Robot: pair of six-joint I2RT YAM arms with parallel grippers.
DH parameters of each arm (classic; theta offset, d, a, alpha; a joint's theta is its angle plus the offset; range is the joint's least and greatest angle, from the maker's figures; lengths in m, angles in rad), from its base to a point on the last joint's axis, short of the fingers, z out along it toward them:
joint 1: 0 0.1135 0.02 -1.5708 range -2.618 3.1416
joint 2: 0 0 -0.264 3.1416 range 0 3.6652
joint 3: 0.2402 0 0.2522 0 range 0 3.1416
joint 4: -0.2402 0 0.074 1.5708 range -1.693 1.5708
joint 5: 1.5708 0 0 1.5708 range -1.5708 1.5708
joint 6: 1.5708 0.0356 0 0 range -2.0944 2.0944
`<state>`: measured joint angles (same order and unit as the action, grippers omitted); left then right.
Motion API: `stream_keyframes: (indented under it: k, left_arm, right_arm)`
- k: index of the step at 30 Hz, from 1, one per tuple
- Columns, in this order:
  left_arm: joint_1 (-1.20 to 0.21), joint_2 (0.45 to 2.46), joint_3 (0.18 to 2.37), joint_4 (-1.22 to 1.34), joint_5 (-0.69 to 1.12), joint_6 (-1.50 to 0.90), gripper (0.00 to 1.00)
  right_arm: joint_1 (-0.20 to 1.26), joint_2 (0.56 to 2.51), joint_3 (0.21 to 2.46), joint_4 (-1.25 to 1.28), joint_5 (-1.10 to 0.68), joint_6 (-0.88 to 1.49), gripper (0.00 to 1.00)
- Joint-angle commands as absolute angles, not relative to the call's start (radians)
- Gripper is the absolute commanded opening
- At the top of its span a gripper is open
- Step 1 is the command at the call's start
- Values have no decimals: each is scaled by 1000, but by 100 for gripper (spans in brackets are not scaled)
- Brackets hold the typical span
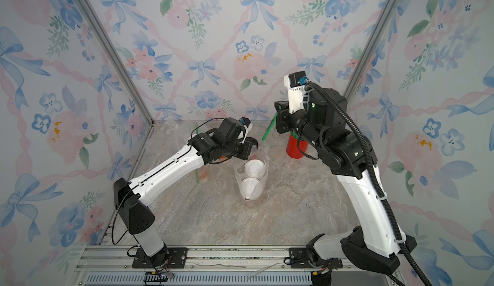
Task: Pack milk tea into plastic carrier bags
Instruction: Place the straw in the plastic carrier bag.
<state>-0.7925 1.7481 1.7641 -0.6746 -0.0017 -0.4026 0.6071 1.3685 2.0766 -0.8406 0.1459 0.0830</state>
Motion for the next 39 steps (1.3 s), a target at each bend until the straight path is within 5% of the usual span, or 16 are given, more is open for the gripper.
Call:
stream_keyframes:
  k: [1, 39]
  left_arm:
    - [-790, 1703, 1747, -645, -14, -428, 0]
    - [-781, 1663, 1690, -591, 22, -463, 1]
  right_arm:
    - [636, 1382, 2020, -882, 141, 115, 8]
    - [557, 1451, 1444, -392, 124, 86, 5]
